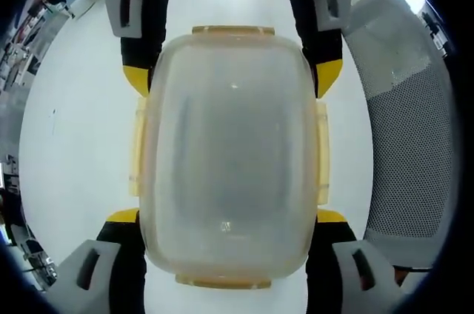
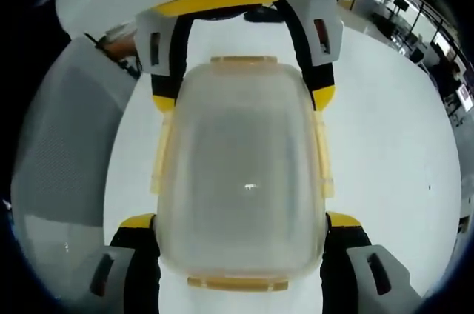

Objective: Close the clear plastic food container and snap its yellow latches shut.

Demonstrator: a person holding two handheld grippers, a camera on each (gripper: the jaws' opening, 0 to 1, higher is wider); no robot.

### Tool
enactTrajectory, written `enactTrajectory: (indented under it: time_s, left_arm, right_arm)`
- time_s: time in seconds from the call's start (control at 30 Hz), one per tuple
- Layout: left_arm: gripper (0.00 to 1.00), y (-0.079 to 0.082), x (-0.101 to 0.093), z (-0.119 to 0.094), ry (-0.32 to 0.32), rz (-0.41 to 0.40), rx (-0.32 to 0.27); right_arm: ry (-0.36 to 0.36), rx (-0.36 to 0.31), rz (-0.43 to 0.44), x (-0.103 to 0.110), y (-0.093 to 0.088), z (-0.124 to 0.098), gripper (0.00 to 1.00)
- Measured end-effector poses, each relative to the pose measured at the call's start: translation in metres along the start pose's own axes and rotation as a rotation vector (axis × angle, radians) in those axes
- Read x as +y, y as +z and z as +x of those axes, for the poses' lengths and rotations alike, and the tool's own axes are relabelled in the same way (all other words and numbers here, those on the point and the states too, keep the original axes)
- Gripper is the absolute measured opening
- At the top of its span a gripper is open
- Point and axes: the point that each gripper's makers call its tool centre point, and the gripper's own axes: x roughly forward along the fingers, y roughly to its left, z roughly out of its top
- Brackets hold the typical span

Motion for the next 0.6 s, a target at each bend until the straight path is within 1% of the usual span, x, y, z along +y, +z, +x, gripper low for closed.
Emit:
enactTrajectory:
  time_s: [0.27,0.6]
  left_arm:
    - [0.92,-0.002,0.009,0.0,-0.002,0.001,0.004]
    - [0.92,-0.002,0.02,0.001,-0.008,0.009,0.004]
  right_arm:
    - [0.001,0.012,0.0,-0.01,0.001,0.001,0.91]
    - [-0.003,0.007,0.009,-0.019,0.001,0.0,0.91]
